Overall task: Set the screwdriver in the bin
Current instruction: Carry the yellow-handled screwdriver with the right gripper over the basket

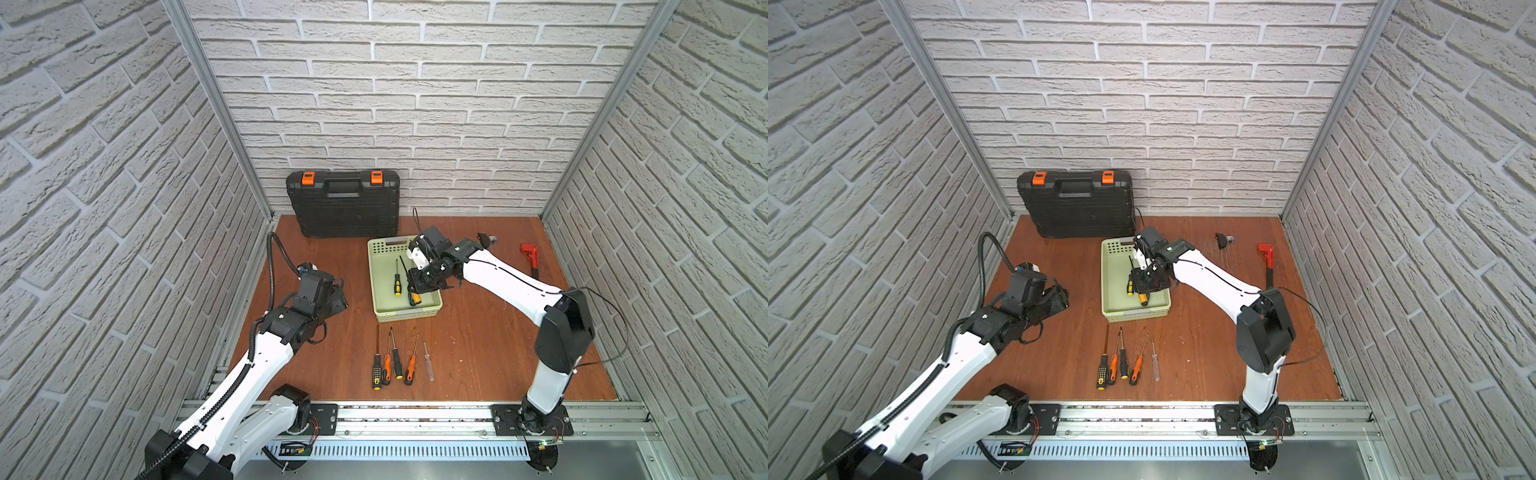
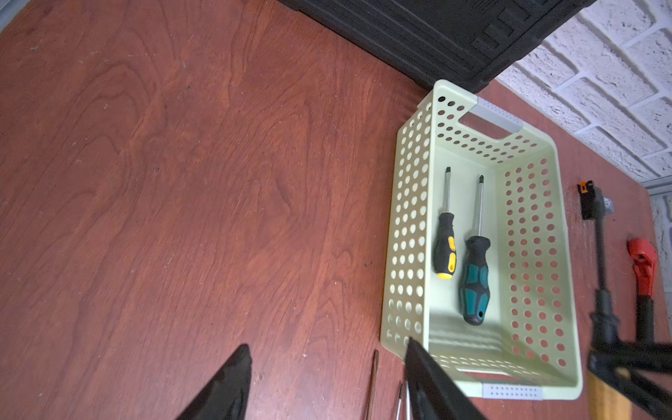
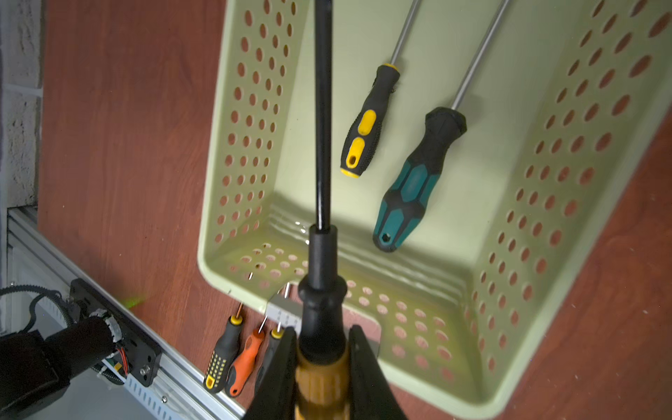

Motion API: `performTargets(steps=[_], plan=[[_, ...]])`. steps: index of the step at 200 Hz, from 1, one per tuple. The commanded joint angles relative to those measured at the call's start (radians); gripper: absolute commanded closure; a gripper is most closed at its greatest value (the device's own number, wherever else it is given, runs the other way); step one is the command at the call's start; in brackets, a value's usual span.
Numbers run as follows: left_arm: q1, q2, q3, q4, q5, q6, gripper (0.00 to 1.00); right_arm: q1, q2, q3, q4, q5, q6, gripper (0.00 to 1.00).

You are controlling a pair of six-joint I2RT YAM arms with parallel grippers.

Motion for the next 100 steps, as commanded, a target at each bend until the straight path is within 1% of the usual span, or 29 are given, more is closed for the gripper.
performTargets(steps=[1,30,60,100], plan=[[0.008,-0.006,-0.028,0.028,0.003,-0.021,0.33,-0.019,0.067,0.071,0.080,-0.058,0.024,0.95],[0.012,0.010,-0.019,0.036,0.015,-0.004,0.33,-0.024,0.166,0.074,0.152,-0.055,0.078,0.95],[0.015,0.010,-0.028,0.049,0.019,0.010,0.33,-0.027,0.243,0.109,0.157,-0.058,0.112,0.95],[0.025,0.003,-0.039,0.054,0.023,0.018,0.33,-0.033,0.266,0.118,0.170,0.011,0.137,0.95]])
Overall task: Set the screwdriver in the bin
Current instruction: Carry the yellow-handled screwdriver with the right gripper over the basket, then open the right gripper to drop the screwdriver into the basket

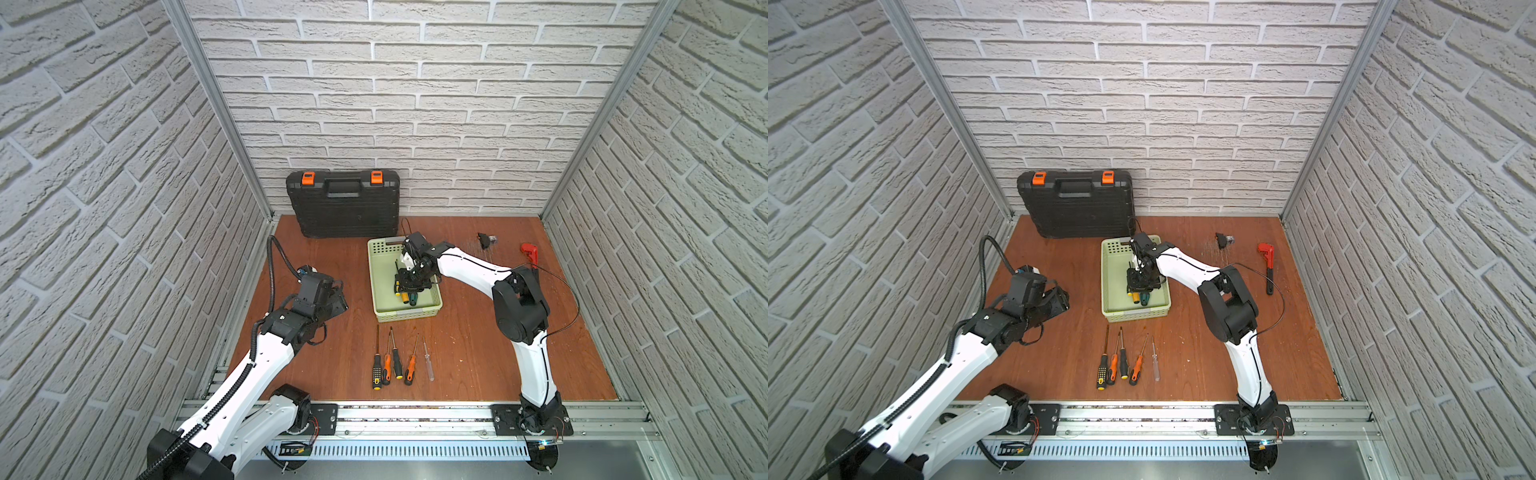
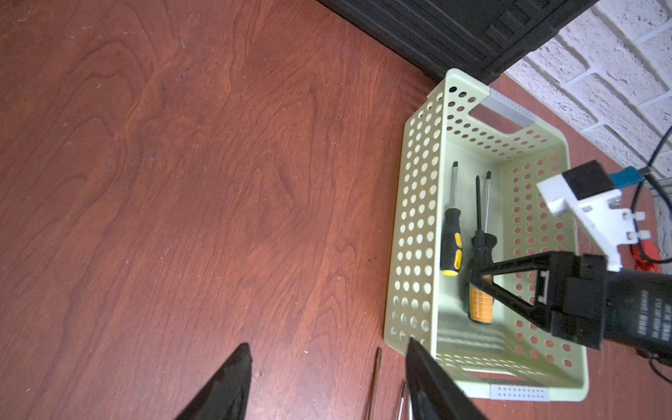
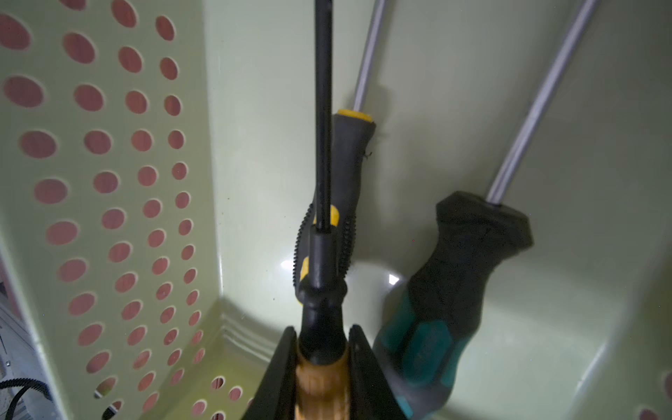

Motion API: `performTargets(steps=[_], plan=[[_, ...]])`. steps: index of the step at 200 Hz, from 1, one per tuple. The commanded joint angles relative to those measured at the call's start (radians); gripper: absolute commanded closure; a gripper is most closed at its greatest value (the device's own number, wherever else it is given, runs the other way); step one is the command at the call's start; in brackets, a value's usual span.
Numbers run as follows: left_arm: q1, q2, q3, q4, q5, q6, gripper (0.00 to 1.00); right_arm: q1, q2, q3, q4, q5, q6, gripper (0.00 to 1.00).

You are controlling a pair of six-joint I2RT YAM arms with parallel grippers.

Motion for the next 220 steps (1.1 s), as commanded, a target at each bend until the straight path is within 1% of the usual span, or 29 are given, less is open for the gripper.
performTargets(steps=[1,28,74,92,108,128,138,163,180,204,220], plan=[[0.011,-0.008,-0.019,0.035,0.001,0.016,0.33,-0.004,-0.020,0.029,0.042,0.046,0.032,0.94],[0.012,-0.022,-0.037,0.046,0.001,0.006,0.33,-0.007,0.001,0.037,0.032,0.070,0.034,0.93],[0.018,-0.024,-0.031,0.041,-0.002,0.010,0.33,-0.009,0.045,0.039,0.037,0.062,0.039,0.90],[0.018,-0.030,-0.029,0.036,-0.001,0.008,0.33,-0.011,0.055,0.045,0.033,0.069,0.033,0.84],[0.018,-0.035,-0.028,0.024,-0.002,0.009,0.32,-0.012,0.057,0.048,0.033,0.071,0.028,0.77],[0.019,-0.038,-0.028,0.010,-0.002,0.010,0.32,-0.012,0.063,0.049,0.035,0.066,0.026,0.76],[0.019,-0.037,-0.023,0.000,0.000,0.011,0.32,-0.012,0.063,0.049,0.036,0.064,0.026,0.74],[0.020,-0.035,0.002,-0.045,0.015,0.022,0.32,-0.011,0.045,0.049,0.040,0.061,0.026,0.61],[0.019,-0.027,0.015,-0.086,0.045,0.024,0.32,-0.012,0.023,0.056,0.039,0.066,0.018,0.60],[0.018,-0.011,0.014,-0.111,0.133,0.024,0.32,-0.012,-0.009,0.060,0.048,0.059,0.012,0.59],[0.010,-0.002,0.009,-0.128,0.181,0.024,0.33,-0.011,-0.036,0.059,0.065,0.032,0.014,0.59]])
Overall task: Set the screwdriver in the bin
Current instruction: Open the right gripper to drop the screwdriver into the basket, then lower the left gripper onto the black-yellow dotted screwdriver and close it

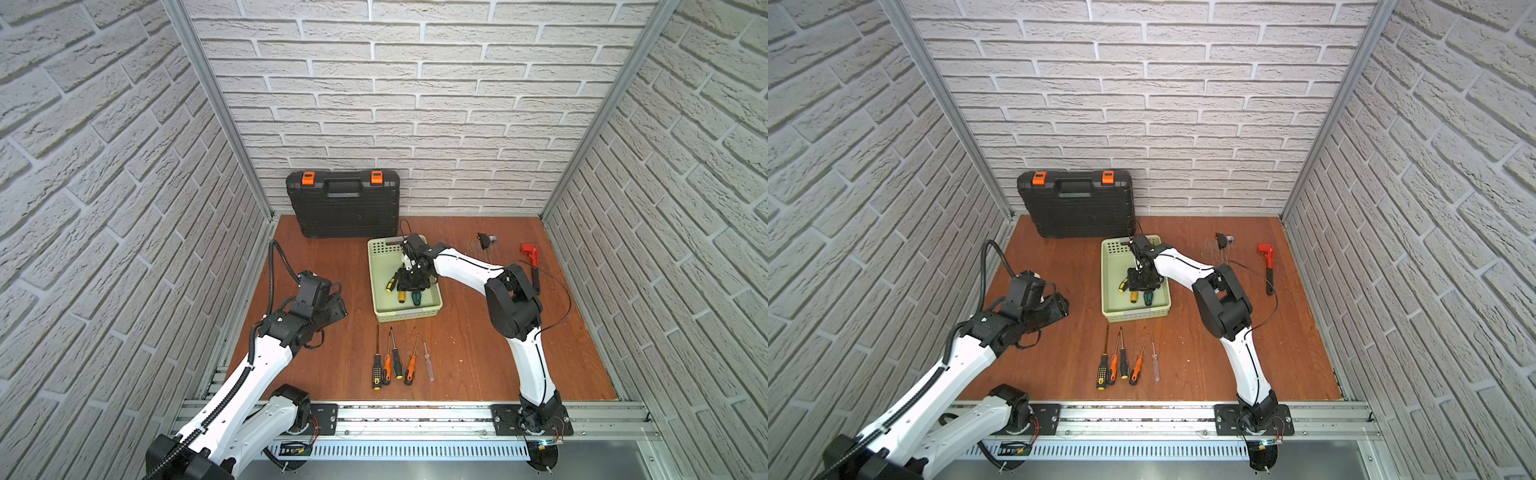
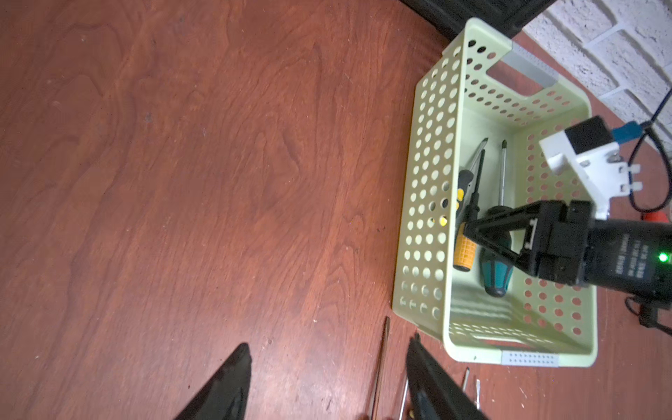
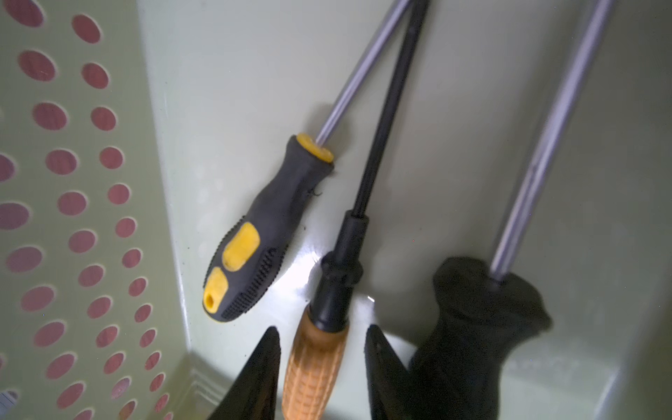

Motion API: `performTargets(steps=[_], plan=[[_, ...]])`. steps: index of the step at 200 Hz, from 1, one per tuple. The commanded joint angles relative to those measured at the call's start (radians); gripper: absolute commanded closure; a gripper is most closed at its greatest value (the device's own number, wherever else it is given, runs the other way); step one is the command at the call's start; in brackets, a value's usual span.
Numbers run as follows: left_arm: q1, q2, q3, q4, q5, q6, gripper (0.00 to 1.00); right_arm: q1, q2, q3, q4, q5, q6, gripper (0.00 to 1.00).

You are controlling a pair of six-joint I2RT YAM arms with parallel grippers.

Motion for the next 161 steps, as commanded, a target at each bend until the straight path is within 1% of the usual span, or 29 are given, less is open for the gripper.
performTargets(steps=[1,28,46,48,64,78,117,142,161], plan=[[-0.003,0.014,0.016,-0.047,0.097,0.012,0.34,-0.002,-0.097,0.029,0.032,-0.020,-0.011,0.59],[-0.024,0.023,-0.008,-0.082,0.186,0.010,0.38,0.008,-0.163,0.008,0.065,-0.042,-0.010,0.59],[-0.067,0.021,-0.032,-0.093,0.238,0.006,0.40,0.015,-0.223,-0.024,0.086,-0.044,-0.024,0.59],[-0.074,0.022,-0.034,-0.093,0.241,0.005,0.40,0.015,-0.248,-0.028,0.088,-0.043,-0.025,0.59],[-0.153,0.029,-0.046,-0.115,0.240,-0.013,0.42,0.019,-0.313,-0.066,0.095,-0.040,-0.038,0.59],[-0.245,0.032,-0.066,-0.119,0.220,-0.049,0.44,0.020,-0.366,-0.115,0.111,-0.042,-0.046,0.60],[-0.515,0.048,-0.142,-0.053,0.153,-0.212,0.42,0.033,-0.515,-0.276,0.180,-0.027,-0.038,0.62],[-0.638,0.086,-0.168,0.004,0.105,-0.300,0.42,0.045,-0.582,-0.357,0.216,-0.016,-0.036,0.62],[-0.704,0.113,-0.177,0.046,0.069,-0.359,0.43,0.046,-0.608,-0.403,0.240,-0.014,-0.031,0.62]])
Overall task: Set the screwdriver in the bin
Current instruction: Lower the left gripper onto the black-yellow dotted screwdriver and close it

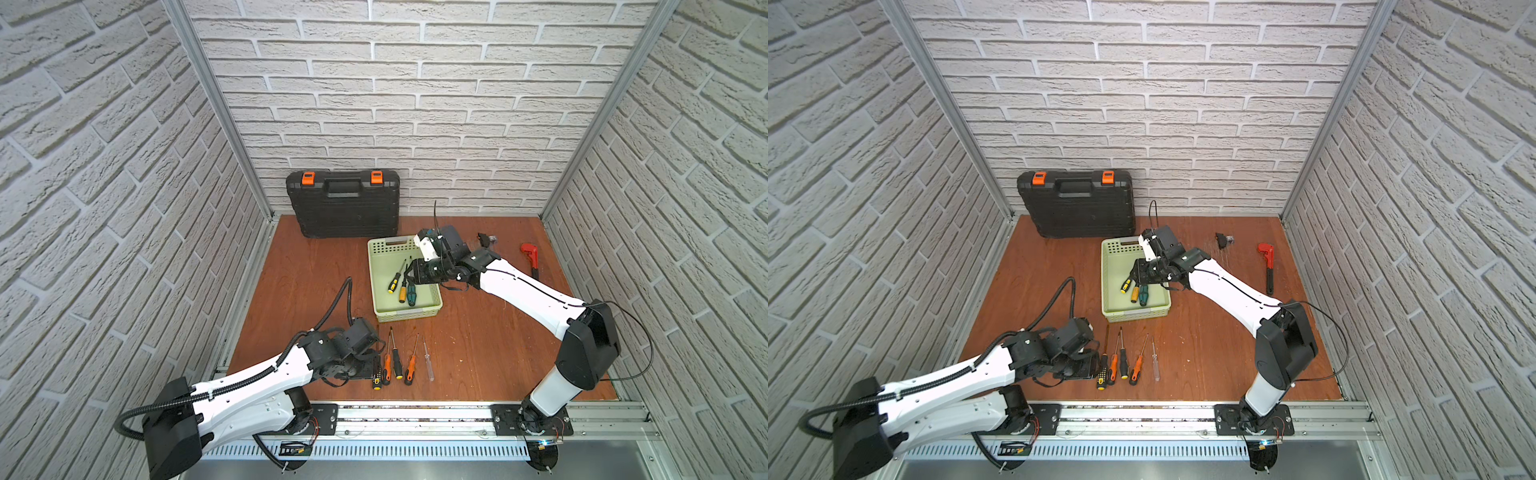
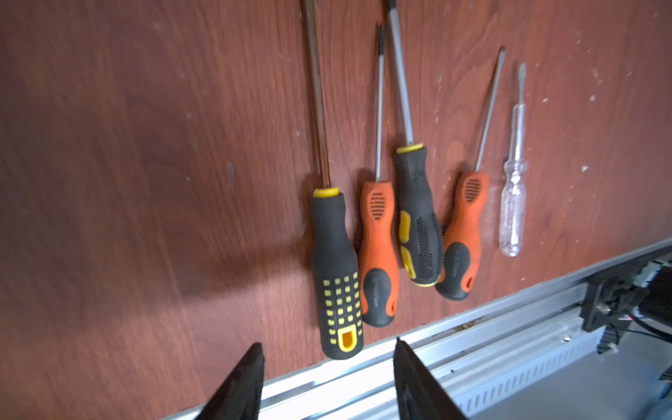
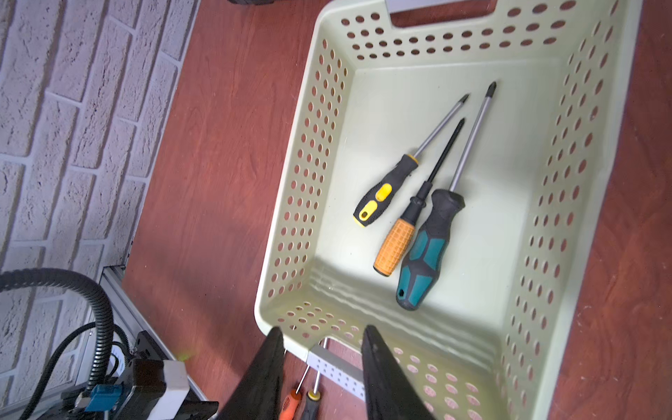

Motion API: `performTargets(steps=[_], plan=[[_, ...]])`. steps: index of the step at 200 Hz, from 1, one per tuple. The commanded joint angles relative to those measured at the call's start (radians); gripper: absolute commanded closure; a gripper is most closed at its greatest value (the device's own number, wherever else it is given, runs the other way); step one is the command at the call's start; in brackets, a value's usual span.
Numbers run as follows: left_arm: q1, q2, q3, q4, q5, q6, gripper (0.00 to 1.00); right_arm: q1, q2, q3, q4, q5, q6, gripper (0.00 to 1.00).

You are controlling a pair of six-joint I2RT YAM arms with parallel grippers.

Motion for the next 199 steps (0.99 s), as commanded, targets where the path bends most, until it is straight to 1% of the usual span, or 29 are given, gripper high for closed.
performTargets(steps=[1,19,44,64,83,110,150,199], plan=[[-0.070,0.023,-0.016,0.089,-0.083,-0.120,0.43,0.009,-0.052,-0.051,0.077,0.013,-0.004,0.62],[-0.100,0.052,-0.025,0.123,-0.098,-0.156,0.43,0.009,-0.059,-0.077,0.087,0.010,-0.003,0.63],[-0.125,0.115,-0.024,0.124,-0.100,-0.175,0.44,0.009,-0.053,-0.087,0.093,-0.004,-0.005,0.63],[-0.133,0.146,-0.026,0.086,-0.117,-0.200,0.50,0.009,-0.048,-0.088,0.098,-0.010,-0.005,0.63],[-0.134,0.124,-0.049,0.094,-0.127,-0.214,0.53,0.009,-0.048,-0.096,0.106,-0.013,-0.003,0.64],[-0.128,0.071,-0.079,0.108,-0.143,-0.234,0.53,0.009,-0.045,-0.110,0.115,-0.013,0.001,0.64],[-0.096,0.084,-0.086,0.118,-0.146,-0.211,0.54,0.009,-0.040,-0.108,0.115,-0.022,0.005,0.65],[-0.094,0.167,-0.083,0.146,-0.125,-0.169,0.55,0.009,-0.054,-0.106,0.097,-0.011,-0.001,0.65]])
